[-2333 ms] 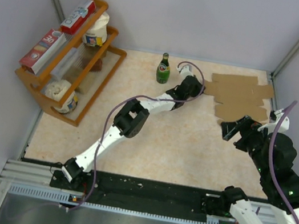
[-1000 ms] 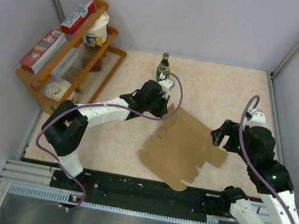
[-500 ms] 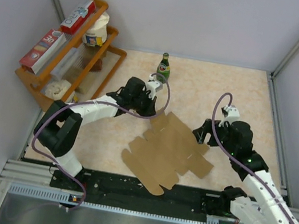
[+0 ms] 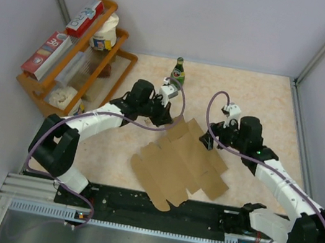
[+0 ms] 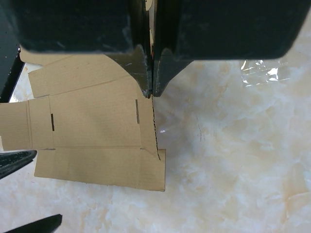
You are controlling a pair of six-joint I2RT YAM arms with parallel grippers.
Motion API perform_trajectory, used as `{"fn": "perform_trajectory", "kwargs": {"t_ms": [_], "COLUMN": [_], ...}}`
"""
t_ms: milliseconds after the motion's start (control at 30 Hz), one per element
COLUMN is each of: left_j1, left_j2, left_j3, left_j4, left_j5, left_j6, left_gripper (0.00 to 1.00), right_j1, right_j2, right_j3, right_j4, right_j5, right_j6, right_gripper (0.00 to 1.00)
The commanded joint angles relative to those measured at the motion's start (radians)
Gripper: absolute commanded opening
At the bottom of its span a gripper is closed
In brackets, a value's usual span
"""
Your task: Fold the paper box
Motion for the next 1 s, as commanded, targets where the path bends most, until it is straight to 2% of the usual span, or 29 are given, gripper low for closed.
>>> {"fn": "perform_trajectory", "kwargs": {"t_ms": [0,200,400,700,967], "left_j1": [0.021,0.043,0.058,0.070,0.084], "left_j2": [-0.032,-0.056,-0.075,-0.076,-0.087], "left_j3": [0.022,0.001,-0.016,-0.030,-0.047], "left_j4": [0.047,0.088,0.110,0.134,0.160], "left_j5": [0.073,0.077,0.081,0.097,0.107], "left_j6": [0.027,0.016,0.016,0.001,0.001], "left_gripper": [0.00,0.00,0.00,0.00,0.00], "right_j1": [-0.022,-0.041,-0.107,-0.121,-0.122], "right_j2": [0.076,0.161,0.219,0.295,0.310], "right_j3": [0.100,0.094,0.063,0.037,0.037], "right_j4": [0.090,0.118,0.222,0.265,0.248], "right_j5": [-0.100,-0.158,-0.249,-0.283,-0.289], "right_j6": [-0.088,-0.088,-0.058,-0.019,0.004], "right_gripper": [0.83,0.80,0.79,0.78,0.73]}}
